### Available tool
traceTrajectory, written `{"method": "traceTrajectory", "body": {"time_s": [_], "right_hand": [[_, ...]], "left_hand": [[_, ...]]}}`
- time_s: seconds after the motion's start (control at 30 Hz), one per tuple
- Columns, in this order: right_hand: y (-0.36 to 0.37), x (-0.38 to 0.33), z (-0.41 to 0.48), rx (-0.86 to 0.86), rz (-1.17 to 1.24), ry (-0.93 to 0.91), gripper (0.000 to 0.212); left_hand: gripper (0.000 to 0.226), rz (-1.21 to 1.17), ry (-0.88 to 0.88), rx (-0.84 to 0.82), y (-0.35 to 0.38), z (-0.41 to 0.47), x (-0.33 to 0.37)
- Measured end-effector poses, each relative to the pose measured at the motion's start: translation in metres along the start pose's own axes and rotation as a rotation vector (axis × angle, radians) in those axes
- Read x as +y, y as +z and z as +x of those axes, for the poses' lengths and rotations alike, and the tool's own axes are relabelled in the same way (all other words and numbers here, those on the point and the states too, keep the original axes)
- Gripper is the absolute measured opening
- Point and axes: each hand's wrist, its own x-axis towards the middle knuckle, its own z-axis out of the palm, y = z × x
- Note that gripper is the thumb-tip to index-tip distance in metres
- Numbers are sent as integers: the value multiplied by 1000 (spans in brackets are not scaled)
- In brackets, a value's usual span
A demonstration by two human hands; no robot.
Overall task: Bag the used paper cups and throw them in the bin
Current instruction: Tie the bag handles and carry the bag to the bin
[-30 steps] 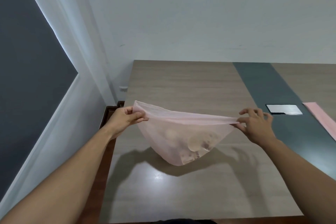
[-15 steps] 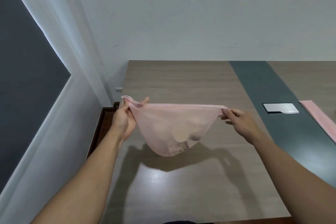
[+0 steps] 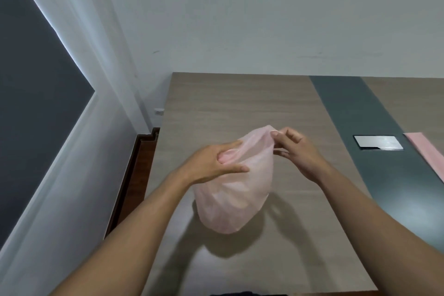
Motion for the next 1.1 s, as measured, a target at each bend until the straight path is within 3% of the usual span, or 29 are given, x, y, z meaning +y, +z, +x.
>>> {"method": "traceTrajectory", "body": {"time_s": [0.07,0.13,0.2,0.3,0.37,0.47,0.57,0.63,0.73,0.8,0.9,0.97,1.03,1.1], "right_hand": [[8,-7,-2,-77,-84,-42,31],[16,-12,-3,-129,-143,-86,30],[24,-20,-4,-164,-184,-124,24],[35,-29,-6,-176,-250,-180,22],[38,-35,-9,-166,-257,-203,24],[33,-38,-9,-120,-170,-184,45],[28,-34,-13,-118,-510,-170,83],[33,-30,-15,-217,-710,-178,81],[47,-23,-13,-328,-778,-286,50],[58,-20,-15,-307,-585,-273,41],[66,-18,-19,-127,-61,-116,50],[65,-14,-18,-43,194,-59,58],[63,-14,-19,-8,477,39,53],[64,-16,-21,2,585,60,51]], "left_hand": [[112,63,-15,32,9,4,2],[110,117,-12,39,15,7,8],[87,166,-22,39,22,9,11],[26,48,-27,103,31,11,9],[50,-101,-39,146,33,13,6],[54,-251,-68,149,24,9,9],[62,-327,-42,103,16,0,18],[50,-353,-12,74,15,-3,25],[46,-312,28,75,21,-4,33],[43,-423,18,88,23,-9,36],[19,-778,2,187,17,-19,33],[27,-970,-49,289,14,-21,17],[44,-1191,-98,370,9,-23,3],[52,-1418,-121,450,3,-25,-7]]}}
